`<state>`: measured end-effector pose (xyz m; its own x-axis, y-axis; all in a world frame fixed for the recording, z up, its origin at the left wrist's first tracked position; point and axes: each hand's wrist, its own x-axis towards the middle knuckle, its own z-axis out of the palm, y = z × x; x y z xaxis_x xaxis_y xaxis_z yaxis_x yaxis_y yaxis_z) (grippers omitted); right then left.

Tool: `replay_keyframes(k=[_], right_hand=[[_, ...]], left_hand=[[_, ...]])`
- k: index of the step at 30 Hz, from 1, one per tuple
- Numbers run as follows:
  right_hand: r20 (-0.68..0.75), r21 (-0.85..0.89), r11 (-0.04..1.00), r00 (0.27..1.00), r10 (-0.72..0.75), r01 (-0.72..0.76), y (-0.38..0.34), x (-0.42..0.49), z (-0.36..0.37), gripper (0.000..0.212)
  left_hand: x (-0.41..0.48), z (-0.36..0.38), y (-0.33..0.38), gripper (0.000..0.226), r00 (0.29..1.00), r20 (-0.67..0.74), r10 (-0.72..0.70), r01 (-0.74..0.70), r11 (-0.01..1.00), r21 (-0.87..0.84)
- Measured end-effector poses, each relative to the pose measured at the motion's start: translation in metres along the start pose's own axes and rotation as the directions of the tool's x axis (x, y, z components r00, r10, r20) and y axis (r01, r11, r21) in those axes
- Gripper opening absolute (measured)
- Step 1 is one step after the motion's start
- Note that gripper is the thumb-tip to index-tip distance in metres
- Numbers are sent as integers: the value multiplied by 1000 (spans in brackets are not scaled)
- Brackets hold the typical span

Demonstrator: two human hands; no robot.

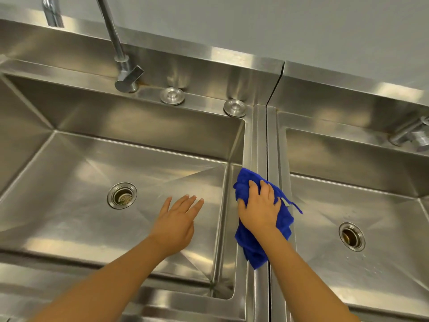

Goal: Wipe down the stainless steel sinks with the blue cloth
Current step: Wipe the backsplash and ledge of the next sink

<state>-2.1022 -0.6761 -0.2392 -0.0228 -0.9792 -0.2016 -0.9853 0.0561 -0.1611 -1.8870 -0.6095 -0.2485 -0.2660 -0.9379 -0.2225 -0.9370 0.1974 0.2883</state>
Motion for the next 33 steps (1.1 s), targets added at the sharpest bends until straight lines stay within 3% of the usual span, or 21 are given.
replay_keyframes(k=[7,11,20,28,33], right_hand=[[-91,60,994,992,-88,93,23,-54,14,59],[-101,-2,999,994,-47,48,16,-46,16,47],[7,-26,1000,1000,-14,14,2,-1,-4,59],[-150,16,1000,988,27,-25,5,-25,26,48],[-107,-23,999,994,37,-40,-3,15,15,47]], left_hand=[[6,5,-4,61,999,-46,-8,8,1000,8],[10,1,8,60,1000,13,-29,28,999,23],[7,-2,7,59,999,-24,-34,33,999,-28],[6,6,1,59,999,-11,-53,52,997,-64],[6,7,-11,59,994,-77,-72,73,997,0]])
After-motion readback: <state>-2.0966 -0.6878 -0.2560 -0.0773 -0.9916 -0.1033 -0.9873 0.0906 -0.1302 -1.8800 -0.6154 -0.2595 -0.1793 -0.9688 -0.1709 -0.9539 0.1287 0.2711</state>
